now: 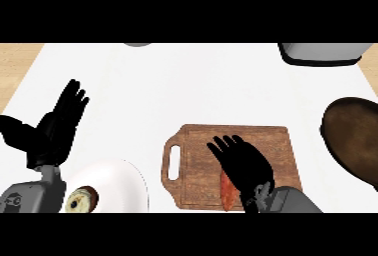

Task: Pick the sweet potato from the cutting board and place it in the pan

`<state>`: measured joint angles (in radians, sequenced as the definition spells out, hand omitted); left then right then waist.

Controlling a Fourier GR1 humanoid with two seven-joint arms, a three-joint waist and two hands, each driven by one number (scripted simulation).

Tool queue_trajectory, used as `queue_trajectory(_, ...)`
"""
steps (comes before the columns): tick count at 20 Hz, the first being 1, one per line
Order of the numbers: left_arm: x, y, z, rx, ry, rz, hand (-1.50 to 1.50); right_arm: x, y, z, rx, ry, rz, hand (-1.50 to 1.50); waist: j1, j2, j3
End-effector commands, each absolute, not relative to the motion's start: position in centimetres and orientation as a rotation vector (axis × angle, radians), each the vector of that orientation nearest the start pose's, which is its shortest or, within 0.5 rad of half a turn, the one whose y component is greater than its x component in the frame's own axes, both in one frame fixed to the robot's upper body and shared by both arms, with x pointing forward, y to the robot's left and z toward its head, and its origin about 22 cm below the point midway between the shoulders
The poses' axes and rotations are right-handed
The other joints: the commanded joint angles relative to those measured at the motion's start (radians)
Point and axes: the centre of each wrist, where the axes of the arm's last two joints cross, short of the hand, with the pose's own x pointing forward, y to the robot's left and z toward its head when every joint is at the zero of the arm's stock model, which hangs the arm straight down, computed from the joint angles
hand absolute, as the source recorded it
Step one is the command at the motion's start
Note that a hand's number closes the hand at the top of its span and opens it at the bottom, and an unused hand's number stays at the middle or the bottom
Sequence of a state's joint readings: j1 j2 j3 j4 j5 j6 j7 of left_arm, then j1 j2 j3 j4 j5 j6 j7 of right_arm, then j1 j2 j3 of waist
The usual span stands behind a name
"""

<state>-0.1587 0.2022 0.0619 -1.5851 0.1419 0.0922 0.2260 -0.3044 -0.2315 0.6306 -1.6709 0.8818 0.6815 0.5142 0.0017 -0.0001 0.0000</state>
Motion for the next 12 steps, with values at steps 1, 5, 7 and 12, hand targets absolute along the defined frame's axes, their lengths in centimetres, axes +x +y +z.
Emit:
queue_trajectory(1,28.6,28.0,7.2,0.09,-1.517,0.052,0.0,26.6,-10.8,5.2,-0.596,-0.999,1.751,-1.5,0.002,0.001,0.0)
queue_trajectory(5,27.1,28.4,5.2,0.104,-1.526,0.043,0.0,25.1,-10.0,5.3,-0.572,-1.019,1.712,-1.5,0.0,0.0,0.0)
queue_trajectory(7,27.5,26.9,5.8,0.107,-1.531,0.047,0.0,26.2,-9.7,2.8,-0.545,-1.01,1.724,-1.5,0.001,0.0,0.0)
queue_trajectory(12,28.3,27.5,7.0,0.09,-1.532,0.041,0.0,27.2,-10.1,0.5,-0.498,-0.961,1.744,-1.5,0.003,0.001,0.0)
